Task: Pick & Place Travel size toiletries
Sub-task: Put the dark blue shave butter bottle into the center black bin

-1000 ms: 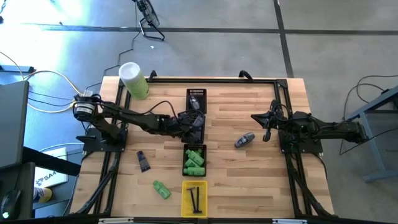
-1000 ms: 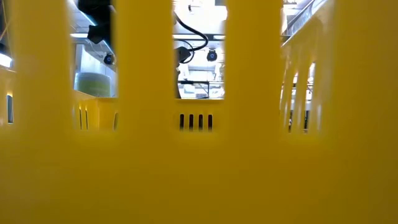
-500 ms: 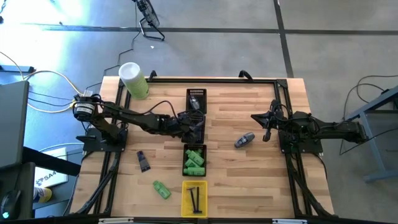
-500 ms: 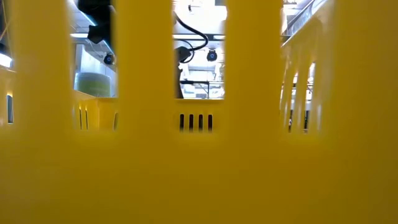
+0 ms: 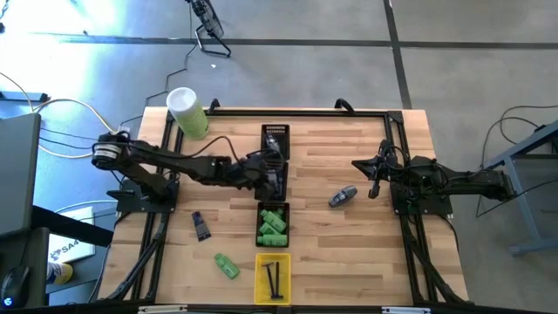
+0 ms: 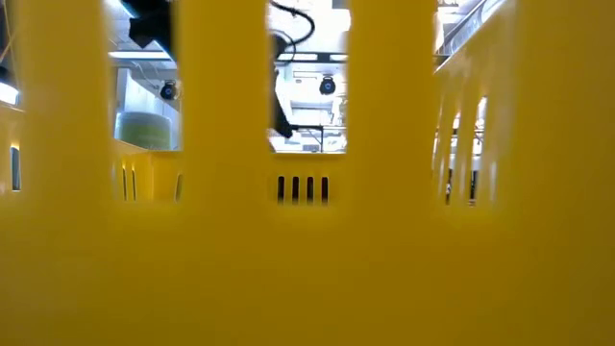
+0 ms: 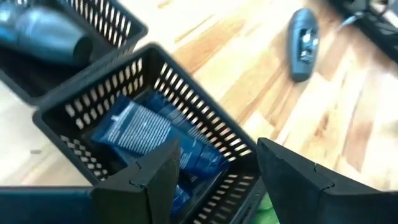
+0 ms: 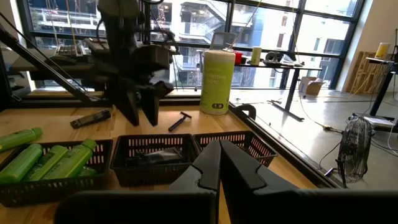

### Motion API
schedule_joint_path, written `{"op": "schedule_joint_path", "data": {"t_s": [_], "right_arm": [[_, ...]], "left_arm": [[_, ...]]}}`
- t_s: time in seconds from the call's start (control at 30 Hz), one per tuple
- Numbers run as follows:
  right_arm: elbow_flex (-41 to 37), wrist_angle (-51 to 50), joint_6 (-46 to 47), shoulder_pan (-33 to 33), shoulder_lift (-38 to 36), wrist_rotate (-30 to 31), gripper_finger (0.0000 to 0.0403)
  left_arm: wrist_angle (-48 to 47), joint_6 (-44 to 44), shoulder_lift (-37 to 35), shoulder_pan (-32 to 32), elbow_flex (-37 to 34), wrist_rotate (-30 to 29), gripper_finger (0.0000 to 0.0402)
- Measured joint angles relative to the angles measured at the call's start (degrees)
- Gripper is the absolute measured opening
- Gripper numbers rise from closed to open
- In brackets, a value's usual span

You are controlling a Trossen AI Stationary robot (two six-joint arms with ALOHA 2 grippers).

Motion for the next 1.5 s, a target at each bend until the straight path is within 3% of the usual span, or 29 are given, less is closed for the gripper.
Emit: {"op": "schedule_joint_path", "data": {"t_s": [0.3, 0.63, 0.83, 1.2, 1.4, 1.5], "right_arm": [[0.0, 0.0, 0.0, 0.0, 0.0, 0.0, 0.0002], [0.0, 0.0, 0.0, 0.0, 0.0, 0.0, 0.0002], [0.0, 0.0, 0.0, 0.0, 0.0, 0.0, 0.0002], [0.0, 0.0, 0.0, 0.0, 0.0, 0.0, 0.0002], [0.0, 0.0, 0.0, 0.0, 0.0, 0.0, 0.0002], [0.0, 0.0, 0.0, 0.0, 0.0, 0.0, 0.0002]], "left_arm": [[0.1, 5.5, -2.9, 0.0, 0.0, -3.1, 0.0195], [0.0, 10.2, -2.9, 0.0, 0.0, -3.7, 0.0081], [0.0, 10.2, -2.9, 0.0, 0.0, -3.7, 0.0036], [3.8, 22.0, -2.9, 0.0, 0.0, -4.7, 0.0002], [3.6, 24.0, -2.9, 0.0, 0.0, -4.6, 0.0001], [2.4, 22.4, -2.9, 0.0, -0.1, -1.5, 0.0001]]}}
